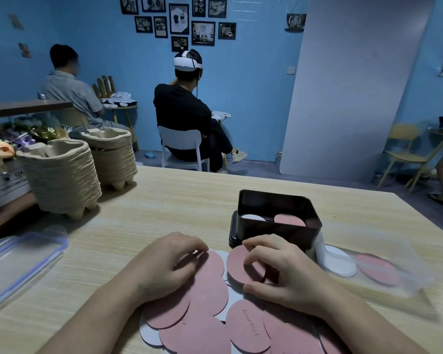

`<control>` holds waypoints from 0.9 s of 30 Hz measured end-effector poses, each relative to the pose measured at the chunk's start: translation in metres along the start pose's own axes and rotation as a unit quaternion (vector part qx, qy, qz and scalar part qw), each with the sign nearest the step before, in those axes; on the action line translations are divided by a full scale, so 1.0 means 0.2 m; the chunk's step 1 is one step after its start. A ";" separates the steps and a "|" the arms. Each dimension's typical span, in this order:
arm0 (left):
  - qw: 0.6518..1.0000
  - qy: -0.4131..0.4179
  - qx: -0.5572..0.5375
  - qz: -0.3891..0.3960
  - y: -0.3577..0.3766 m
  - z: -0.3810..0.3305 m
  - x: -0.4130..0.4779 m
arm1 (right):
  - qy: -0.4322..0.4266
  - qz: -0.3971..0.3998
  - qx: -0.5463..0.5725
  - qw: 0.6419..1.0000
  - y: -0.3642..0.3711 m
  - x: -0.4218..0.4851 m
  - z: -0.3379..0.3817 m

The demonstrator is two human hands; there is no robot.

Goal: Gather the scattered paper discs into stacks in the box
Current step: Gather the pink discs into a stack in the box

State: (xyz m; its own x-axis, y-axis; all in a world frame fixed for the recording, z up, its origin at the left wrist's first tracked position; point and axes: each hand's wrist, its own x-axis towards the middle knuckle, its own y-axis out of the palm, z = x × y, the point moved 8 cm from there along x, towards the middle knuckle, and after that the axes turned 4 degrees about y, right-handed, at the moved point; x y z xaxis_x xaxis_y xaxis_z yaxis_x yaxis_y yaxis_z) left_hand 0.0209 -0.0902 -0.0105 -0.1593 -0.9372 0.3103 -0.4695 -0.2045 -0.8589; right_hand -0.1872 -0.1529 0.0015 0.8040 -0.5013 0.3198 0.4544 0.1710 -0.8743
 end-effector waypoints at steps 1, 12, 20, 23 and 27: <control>1.000 0.000 0.000 0.006 0.00 0.00 0.00 | 0.000 0.000 0.001 1.000 0.00 0.00 0.00; 0.999 0.000 -0.008 0.034 0.01 -0.01 -0.01 | 0.000 -0.009 0.016 1.000 0.00 0.00 -0.01; 0.998 0.019 -0.038 0.052 0.03 -0.02 -0.02 | 0.003 -0.008 0.014 1.000 0.00 0.00 -0.01; 0.998 0.024 -0.029 0.042 0.03 -0.02 -0.01 | 0.002 -0.007 0.014 1.000 0.00 0.00 -0.01; 1.000 0.019 -0.010 0.003 0.00 -0.01 0.00 | 0.002 -0.007 0.015 1.000 0.00 0.00 -0.01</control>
State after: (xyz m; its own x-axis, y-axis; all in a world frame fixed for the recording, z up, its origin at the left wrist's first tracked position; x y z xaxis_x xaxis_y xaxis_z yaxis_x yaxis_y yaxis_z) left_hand 0.0193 -0.0899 -0.0098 -0.1953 -0.9266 0.3214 -0.4851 -0.1936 -0.8528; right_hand -0.1876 -0.1544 0.0007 0.7959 -0.5066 0.3315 0.4775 0.1887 -0.8581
